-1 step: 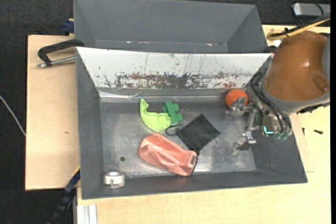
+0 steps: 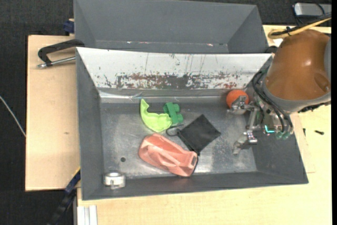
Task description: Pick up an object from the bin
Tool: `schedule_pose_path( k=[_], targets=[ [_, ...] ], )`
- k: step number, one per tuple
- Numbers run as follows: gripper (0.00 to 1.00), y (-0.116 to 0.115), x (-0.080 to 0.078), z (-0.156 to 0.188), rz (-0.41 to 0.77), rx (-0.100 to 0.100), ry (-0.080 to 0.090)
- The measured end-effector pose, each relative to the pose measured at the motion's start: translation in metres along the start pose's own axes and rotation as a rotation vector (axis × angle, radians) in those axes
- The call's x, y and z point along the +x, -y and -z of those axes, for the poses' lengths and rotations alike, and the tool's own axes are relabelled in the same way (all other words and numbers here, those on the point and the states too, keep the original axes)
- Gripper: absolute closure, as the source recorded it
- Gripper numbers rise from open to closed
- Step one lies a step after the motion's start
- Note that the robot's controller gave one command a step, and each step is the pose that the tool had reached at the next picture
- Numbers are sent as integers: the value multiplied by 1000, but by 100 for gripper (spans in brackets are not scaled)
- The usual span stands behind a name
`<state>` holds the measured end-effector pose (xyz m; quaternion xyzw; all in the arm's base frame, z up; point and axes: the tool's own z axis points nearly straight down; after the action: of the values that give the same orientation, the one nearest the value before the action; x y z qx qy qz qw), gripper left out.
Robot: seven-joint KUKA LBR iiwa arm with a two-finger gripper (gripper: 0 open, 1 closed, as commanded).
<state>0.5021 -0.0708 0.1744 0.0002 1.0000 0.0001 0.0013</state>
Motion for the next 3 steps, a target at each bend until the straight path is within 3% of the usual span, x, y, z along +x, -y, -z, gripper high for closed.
schedule_pose_path(
  k=[1,2,3],
  targets=[
    [0,-23,-48,-47,53,2,12],
    [100,-28,5,-101,71,0,1],
    [100,-28,5,-101,71,0,1]
  ],
)
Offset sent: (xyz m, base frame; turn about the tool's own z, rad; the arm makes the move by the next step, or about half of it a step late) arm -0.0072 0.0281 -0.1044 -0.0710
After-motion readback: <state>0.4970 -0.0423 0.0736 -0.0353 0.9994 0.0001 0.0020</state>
